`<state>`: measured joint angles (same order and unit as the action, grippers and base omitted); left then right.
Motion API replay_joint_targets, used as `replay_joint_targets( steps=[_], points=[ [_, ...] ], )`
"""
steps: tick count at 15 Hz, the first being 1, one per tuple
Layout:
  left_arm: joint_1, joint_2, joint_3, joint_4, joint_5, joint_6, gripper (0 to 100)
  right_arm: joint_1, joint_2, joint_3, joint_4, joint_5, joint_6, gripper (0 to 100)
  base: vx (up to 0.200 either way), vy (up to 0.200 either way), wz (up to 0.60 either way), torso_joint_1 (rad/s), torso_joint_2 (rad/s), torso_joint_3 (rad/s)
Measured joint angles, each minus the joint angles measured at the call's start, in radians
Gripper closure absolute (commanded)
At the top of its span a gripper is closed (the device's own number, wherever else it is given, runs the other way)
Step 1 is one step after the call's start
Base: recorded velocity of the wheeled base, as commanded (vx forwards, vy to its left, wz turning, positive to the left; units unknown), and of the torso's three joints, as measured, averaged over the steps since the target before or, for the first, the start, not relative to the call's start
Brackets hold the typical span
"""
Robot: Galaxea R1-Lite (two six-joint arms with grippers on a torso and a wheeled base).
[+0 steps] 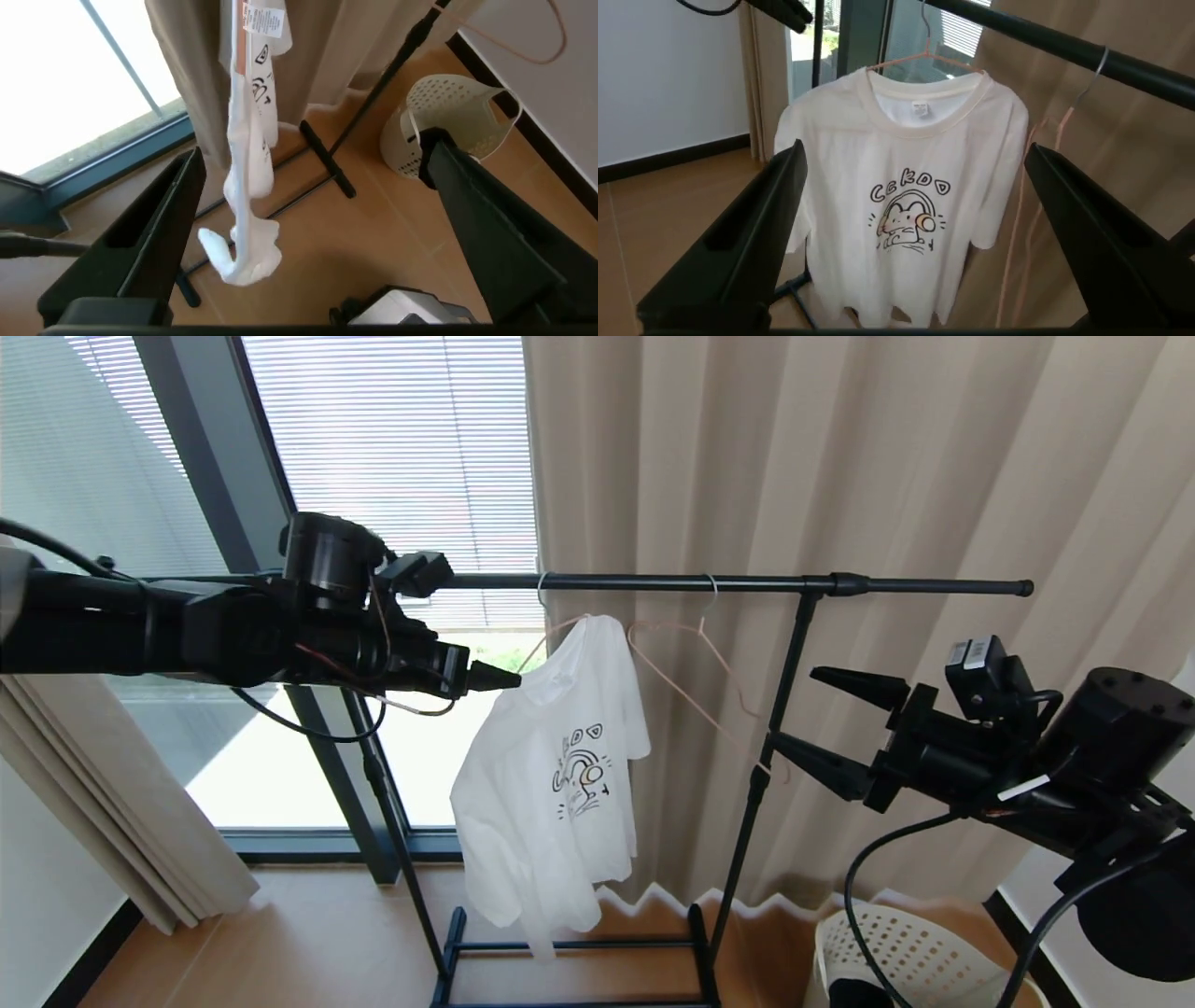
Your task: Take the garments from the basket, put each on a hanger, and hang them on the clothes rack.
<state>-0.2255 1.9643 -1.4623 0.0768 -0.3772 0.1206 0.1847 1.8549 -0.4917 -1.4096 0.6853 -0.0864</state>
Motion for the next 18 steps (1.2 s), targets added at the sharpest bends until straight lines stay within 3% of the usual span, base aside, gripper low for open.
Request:
replay_joint_targets(
  steps=[5, 7, 9, 15, 18],
  points=[
    [0.021, -0.501, 0.576, -0.078, 0.002, -0.001, 0, -0.108, -0.195, 0.242, 0.064, -0.103, -0.021, 0, 0.0, 0.0, 0.0, 0.0, 0.0, 0.0],
    [0.04, -0.674, 0.815, -0.175, 0.03, -0.003, 0, -0.12, -0.258, 0.365, 0.065, -0.277, -0.091, 0, 0.0, 0.0, 0.0, 0.0, 0.0, 0.0],
    [0.055, -0.806, 0.98, -0.256, 0.082, -0.007, 0, -0.094, -0.32, 0.451, 0.094, -0.443, -0.141, 0, 0.0, 0.0, 0.0, 0.0, 0.0, 0.0],
    [0.165, -1.058, 1.214, -0.284, 0.103, -0.008, 0, -0.06, -0.673, 0.49, 0.543, -0.486, -0.137, 0, 0.0, 0.0, 0.0, 0.0, 0.0, 0.0],
    [0.186, -1.191, 1.34, -0.283, 0.103, -0.01, 0, -0.059, -0.948, 0.491, 0.863, -0.503, -0.138, 0, 0.0, 0.0, 0.0, 0.0, 0.0, 0.0]
  ],
)
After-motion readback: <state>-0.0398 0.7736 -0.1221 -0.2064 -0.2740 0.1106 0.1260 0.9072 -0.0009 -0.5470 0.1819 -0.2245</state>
